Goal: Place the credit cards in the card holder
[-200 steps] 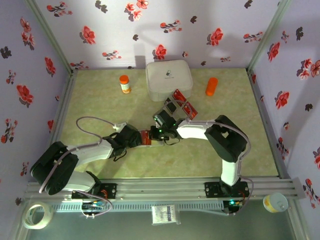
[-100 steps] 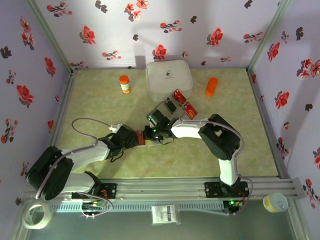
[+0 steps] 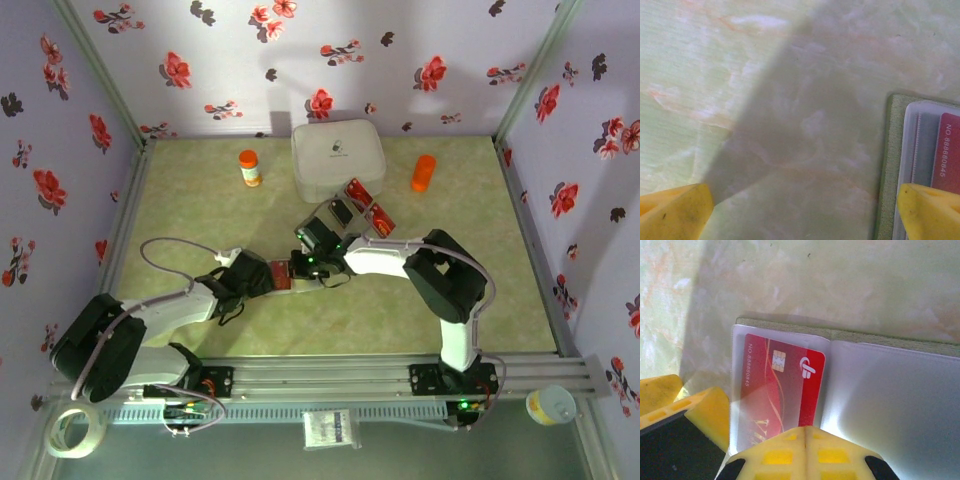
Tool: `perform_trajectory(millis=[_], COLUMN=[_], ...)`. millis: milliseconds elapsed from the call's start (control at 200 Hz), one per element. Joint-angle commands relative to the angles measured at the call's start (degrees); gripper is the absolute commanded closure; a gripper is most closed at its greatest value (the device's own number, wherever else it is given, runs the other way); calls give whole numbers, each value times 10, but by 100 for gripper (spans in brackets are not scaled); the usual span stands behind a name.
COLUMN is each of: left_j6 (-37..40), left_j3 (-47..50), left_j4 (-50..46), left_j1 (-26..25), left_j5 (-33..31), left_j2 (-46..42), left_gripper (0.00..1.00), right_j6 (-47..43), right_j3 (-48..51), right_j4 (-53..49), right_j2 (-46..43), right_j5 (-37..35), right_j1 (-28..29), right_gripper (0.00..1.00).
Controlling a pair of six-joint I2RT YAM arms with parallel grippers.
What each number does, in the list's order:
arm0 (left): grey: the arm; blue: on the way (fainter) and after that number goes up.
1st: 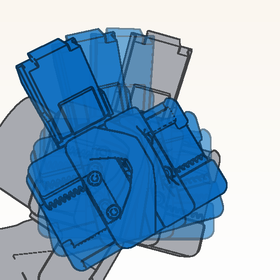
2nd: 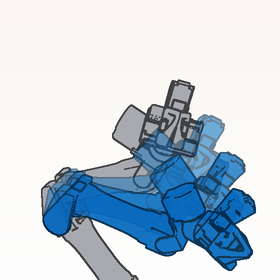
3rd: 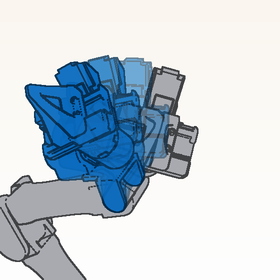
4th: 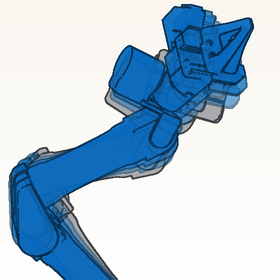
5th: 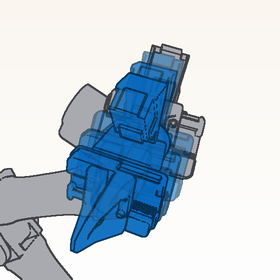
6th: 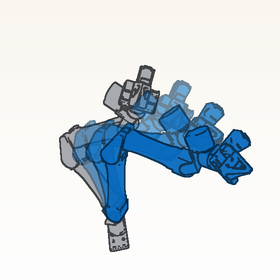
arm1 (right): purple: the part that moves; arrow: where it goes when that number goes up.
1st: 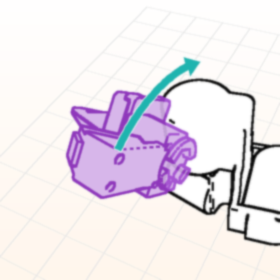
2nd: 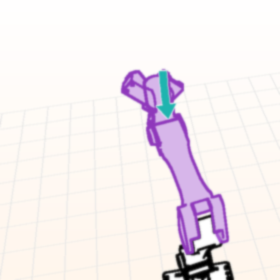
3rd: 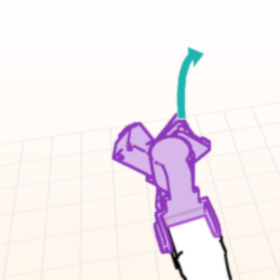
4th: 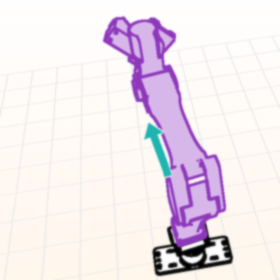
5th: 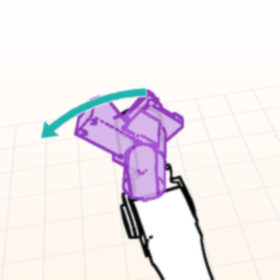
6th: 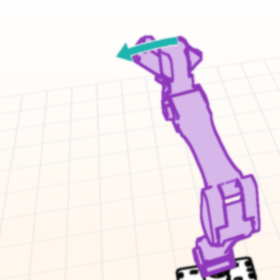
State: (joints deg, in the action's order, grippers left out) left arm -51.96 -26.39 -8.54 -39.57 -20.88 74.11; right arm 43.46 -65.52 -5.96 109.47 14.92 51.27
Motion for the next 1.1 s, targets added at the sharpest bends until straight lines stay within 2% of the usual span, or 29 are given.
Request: perform_trajectory(millis=[0, 365, 680, 800, 1095], left_j6=[-5, -5, -3, -3, -5], left_j3=[28, 28, 28, 29, 32], left_j4=[-42, -36, -31, -31, -29], left_j1=[10, 10, 10, 10, 10], left_j5=[5, 5, 7, 7, 8], left_j2=[29, 37, 42, 40, 41], left_gripper=[3, 3, 3, 3, 3], right_j6=[-17, -26, 8, 8, -21], right_j3=[-23, -62, -69, -67, -48], right_j4=[-24, -39, 2, 4, -45], right_j2=[3, 55, 69, 52, -9], right_j5=[-17, -7, 27, 26, -32], right_j1=[1, 1, 8, 8, -2], right_gripper=[95, 96, 98, 99, 99])
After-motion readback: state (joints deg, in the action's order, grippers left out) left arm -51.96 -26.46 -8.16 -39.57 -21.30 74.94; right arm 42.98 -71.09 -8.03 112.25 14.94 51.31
